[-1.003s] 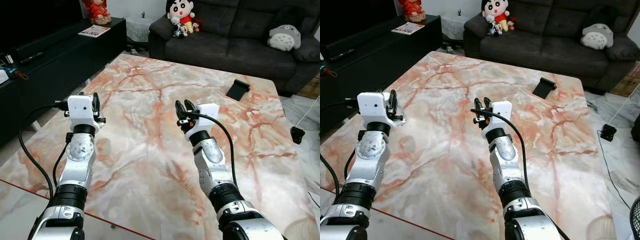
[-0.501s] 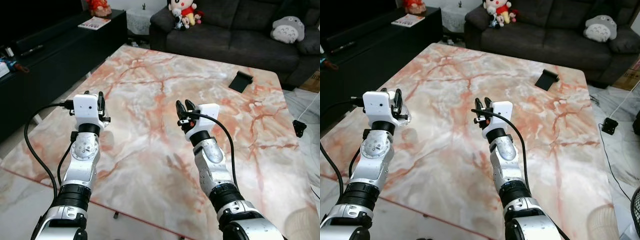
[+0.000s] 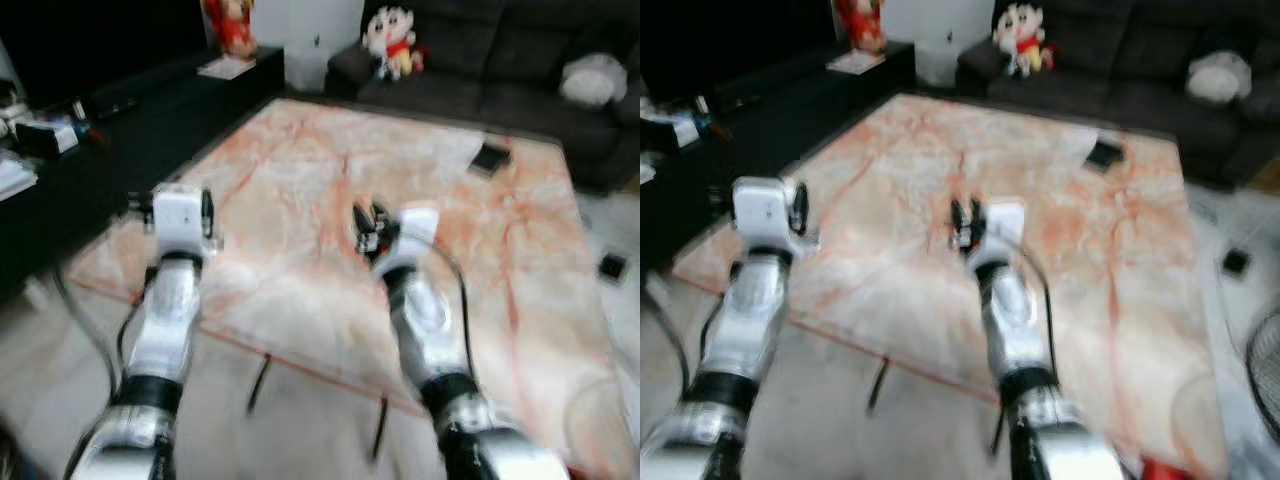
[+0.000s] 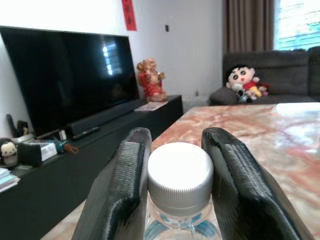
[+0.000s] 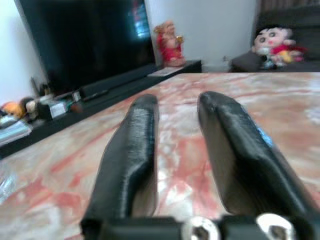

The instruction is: Picking trash to rubbish bin

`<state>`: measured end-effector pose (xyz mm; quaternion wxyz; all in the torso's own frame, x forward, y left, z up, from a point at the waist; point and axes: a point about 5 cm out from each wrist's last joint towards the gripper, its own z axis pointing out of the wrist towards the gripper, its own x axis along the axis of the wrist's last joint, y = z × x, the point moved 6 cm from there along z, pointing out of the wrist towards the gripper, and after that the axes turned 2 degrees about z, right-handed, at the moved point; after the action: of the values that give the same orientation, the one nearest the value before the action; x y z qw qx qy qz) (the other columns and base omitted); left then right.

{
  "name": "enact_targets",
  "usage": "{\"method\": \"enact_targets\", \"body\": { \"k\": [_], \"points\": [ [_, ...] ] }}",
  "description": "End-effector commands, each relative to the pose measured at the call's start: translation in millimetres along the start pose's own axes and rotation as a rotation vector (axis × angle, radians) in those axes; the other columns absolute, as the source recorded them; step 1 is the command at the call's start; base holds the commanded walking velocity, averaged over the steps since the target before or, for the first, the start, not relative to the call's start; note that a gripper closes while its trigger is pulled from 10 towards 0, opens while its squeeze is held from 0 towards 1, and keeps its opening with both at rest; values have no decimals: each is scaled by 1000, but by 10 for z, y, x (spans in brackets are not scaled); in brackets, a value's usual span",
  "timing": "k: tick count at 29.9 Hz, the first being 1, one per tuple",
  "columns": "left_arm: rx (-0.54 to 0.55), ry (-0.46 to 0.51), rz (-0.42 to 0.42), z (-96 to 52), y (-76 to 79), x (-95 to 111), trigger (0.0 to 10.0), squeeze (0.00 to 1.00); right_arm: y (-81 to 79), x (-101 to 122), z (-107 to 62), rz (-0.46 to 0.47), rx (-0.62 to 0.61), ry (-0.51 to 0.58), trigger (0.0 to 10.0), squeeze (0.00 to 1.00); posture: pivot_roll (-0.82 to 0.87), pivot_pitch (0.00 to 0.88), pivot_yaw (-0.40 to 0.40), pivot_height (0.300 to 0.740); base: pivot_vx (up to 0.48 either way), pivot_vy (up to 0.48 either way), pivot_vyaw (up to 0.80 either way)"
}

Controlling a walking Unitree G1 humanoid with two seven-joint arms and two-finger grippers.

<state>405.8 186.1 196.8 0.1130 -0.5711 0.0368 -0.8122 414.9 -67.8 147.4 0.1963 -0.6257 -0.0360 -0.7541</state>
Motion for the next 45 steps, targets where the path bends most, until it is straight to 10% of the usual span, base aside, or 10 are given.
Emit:
{"method": "enact_targets", "body": {
  "k": [1,45],
  "points": [
    [-3,35,-2,45,14,112,10000,0,8,49,23,2,-3,15,10000,0,-8,0,-26,740,0,0,0],
    [0,9,-6,-12,6,47,10000,0,45,2,-12,-2,-7,-3,10000,0,-11,0,-37,740,-155,0,0]
  ]
}}
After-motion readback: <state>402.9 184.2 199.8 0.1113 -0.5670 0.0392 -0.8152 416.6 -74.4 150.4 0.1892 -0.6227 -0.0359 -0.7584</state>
